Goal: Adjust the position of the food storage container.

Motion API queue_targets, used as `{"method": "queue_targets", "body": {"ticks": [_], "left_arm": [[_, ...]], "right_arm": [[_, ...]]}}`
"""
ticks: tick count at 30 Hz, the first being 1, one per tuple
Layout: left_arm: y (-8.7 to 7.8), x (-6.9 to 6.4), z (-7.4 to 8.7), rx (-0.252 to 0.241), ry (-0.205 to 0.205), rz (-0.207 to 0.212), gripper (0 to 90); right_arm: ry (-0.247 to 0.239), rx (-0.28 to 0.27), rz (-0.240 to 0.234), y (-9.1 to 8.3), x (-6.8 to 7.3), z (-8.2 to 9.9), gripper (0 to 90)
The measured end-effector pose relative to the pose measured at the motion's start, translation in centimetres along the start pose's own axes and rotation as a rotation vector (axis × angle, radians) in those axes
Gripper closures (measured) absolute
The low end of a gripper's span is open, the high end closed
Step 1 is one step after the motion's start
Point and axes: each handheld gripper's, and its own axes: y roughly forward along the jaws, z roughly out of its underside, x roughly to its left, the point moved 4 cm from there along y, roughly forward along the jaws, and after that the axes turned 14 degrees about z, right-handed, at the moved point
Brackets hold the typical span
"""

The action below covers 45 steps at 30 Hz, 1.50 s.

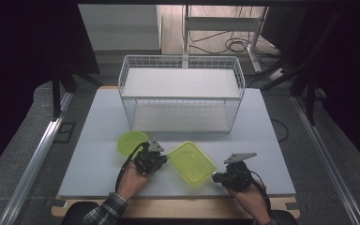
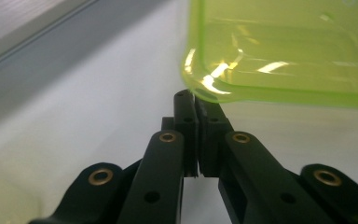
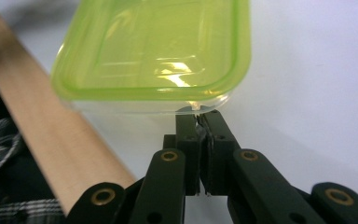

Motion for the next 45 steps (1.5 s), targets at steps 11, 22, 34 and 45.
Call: {"method": "queue_targets", "body": {"ticks": [11,22,34,45], "left_arm": [[-0.2,0.7,-0.5,-0.004,-0.029,-0.09,89.1],[0.1,-0.8,-0.3,0.002,-0.005,-0.009,88.4],[0.7,-0.1,-1.1,0.003,-0.011,-0.006,87.6],[-0.5,-2.5,1.3,0.036,-0.012,0.067,85.1]], "right_arm": [[0.043,-0.009,0.034,0.4,-2.4,-0.9,86.0],[0.055,-0.002,0.071,1.0,-3.8,-1.5,86.0],[0.063,0.003,0.113,2.9,-5.6,-3.5,85.9],[0.028,0.001,0.062,4.4,-4.9,-4.8,86.0]]}}
